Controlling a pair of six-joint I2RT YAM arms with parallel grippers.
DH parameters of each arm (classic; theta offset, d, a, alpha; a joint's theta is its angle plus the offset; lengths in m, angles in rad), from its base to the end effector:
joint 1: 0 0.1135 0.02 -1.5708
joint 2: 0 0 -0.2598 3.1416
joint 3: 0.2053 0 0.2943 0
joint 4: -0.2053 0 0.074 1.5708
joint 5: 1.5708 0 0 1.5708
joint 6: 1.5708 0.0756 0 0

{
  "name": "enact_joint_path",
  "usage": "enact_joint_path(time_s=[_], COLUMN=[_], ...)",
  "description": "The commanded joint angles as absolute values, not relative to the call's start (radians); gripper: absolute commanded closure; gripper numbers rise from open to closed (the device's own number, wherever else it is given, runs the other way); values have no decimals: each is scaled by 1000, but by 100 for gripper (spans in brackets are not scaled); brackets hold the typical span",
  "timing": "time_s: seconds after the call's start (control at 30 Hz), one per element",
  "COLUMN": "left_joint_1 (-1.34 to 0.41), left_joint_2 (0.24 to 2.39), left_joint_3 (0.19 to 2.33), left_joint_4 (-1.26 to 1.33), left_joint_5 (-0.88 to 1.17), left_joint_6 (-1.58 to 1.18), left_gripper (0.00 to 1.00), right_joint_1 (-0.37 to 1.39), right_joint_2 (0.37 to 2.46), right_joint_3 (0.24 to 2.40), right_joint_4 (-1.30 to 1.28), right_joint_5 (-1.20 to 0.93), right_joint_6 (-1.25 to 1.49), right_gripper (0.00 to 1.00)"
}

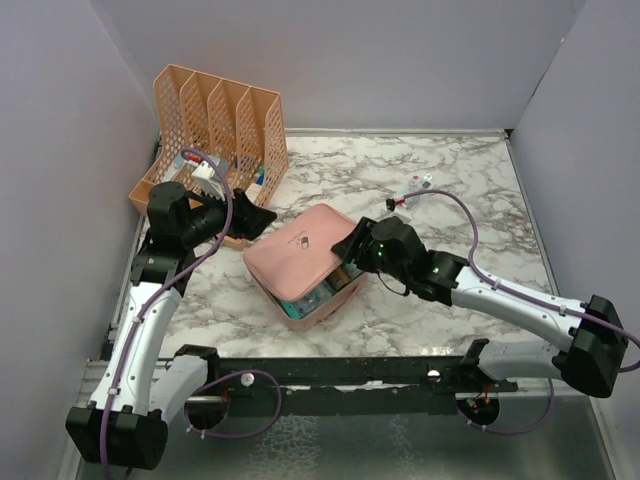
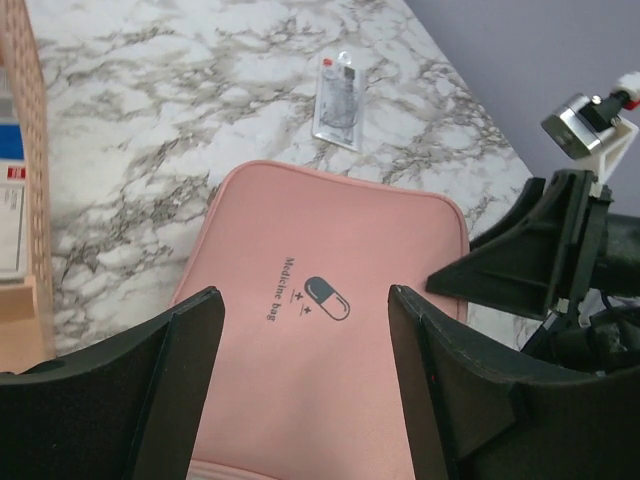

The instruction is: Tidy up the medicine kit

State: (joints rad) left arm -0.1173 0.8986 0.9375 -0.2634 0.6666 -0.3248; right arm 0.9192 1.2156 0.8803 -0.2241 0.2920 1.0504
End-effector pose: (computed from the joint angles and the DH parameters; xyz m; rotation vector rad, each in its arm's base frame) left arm 0.2665 -0.0785 0.3582 0.3031 1.8135 -0.9086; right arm 0.2269 0.2616 0.2412 0.3258 2.2029 0.8435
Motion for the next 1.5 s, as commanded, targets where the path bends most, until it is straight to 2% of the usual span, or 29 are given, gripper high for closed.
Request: enact_joint_path(time_s=[0.0,0.23,0.43,0.63,0.87,1.07,1.2,1.37,1.47], left_joint_1=[-115,-117,-117,-118,-119,-118,-119,-118,-118], left_joint_2=[893,951,988,1012,1082,1148,1158,1160,1149], left_joint_3=[884,888,843,707,634,660,684,765,781], left_joint_4=[-259,-290,-275,-237,-129,-145,-179,-280,-291], left_joint_5=[554,557,505,450,486,550,544,501,462], left_joint_6=[-410,-465,-435,-387,-407,-376,-347,-283,-255], left_gripper=[26,11,1,1,1,8,9,9,6], right_joint_1=[917,917,917,917,917,917,917,916,916], right_joint_2=[1183,1151,1184,1170,1166,1188,1229,1285,1306], right_joint_3=[866,883,937,812,746,733,759,768,771], right_joint_4=[-349,-586,-730,-547,-321,-274,-337,-400,-416], right_joint_5=[209,215,232,181,77,130,178,262,310], right_joint_6=[1143,1212,1214,1142,1087,1156,1180,1192,1171], right_gripper=[47,35,33,33,32,32,33,39,46])
